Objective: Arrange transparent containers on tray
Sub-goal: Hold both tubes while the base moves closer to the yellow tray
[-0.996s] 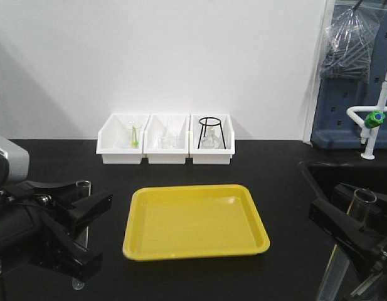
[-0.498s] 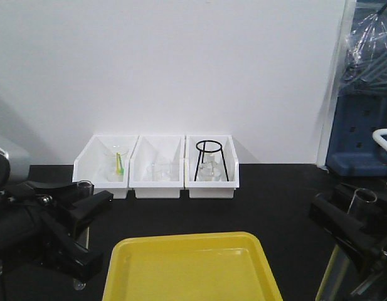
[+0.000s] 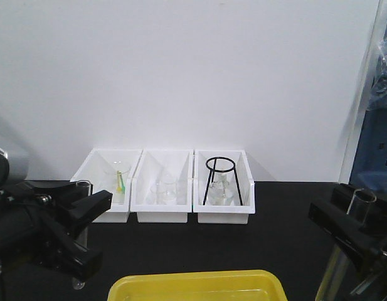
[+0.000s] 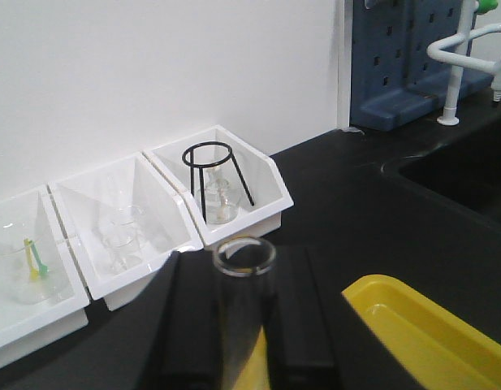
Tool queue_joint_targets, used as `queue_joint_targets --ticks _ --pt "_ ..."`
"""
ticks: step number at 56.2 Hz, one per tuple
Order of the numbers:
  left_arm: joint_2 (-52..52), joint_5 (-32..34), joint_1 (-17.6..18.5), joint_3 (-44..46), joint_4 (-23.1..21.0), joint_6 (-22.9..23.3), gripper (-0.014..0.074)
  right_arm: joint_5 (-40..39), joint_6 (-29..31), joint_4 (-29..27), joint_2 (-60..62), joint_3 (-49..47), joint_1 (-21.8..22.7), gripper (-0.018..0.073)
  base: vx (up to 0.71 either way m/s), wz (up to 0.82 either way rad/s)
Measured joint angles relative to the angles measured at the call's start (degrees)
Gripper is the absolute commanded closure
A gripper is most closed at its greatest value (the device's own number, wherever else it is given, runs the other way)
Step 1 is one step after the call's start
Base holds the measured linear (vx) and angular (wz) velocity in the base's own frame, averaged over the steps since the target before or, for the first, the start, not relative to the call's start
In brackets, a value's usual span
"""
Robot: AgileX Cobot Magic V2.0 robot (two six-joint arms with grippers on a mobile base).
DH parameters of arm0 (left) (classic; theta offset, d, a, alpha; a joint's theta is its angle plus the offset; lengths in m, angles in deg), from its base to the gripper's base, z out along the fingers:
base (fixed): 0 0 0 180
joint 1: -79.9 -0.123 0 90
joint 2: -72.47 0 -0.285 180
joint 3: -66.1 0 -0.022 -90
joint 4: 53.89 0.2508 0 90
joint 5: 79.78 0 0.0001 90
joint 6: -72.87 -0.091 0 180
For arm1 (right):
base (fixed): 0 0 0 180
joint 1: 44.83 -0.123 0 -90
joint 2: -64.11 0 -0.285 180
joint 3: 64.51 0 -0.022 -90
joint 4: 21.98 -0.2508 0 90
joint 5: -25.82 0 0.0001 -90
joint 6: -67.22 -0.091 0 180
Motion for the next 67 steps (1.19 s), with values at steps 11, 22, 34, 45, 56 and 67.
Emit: queue_joint_targets --ticks 11,22,34,45,56,67 --pt "0.0 0.0 0.0 0.0 0.0 0.0 0.0597 0.0 0.0 0.0 -0.12 0.0 0.0 0.0571 0.05 0.0" --pt "0.0 0.0 0.0 0.0 0.0 0.0 0.0597 0.0 0.0 0.0 -0.12 0.0 0.0 0.0571 0.0 0.0" --pt "0.0 0.0 0.0 0.0 0.0 0.0 0.0597 0.0 0.0 0.0 -0.12 0.0 0.0 0.0571 0.0 0.0" --pt "0.0 0.0 0.0 0.0 0.0 0.0 0.0597 0.0 0.0 0.0 -0.12 0.0 0.0 0.0571 0.0 0.0" --pt "0.0 0.0 0.0 0.0 0.0 0.0 0.0597 0.0 0.0 0.0 -0.12 0.0 0.0 0.0571 0.0 0.0" --pt "0.5 0.0 0.0 0.0 -2.46 3.32 0.0597 0.0 0.0 0.0 -0.12 0.0 0.0 0.0571 0.0 0.0"
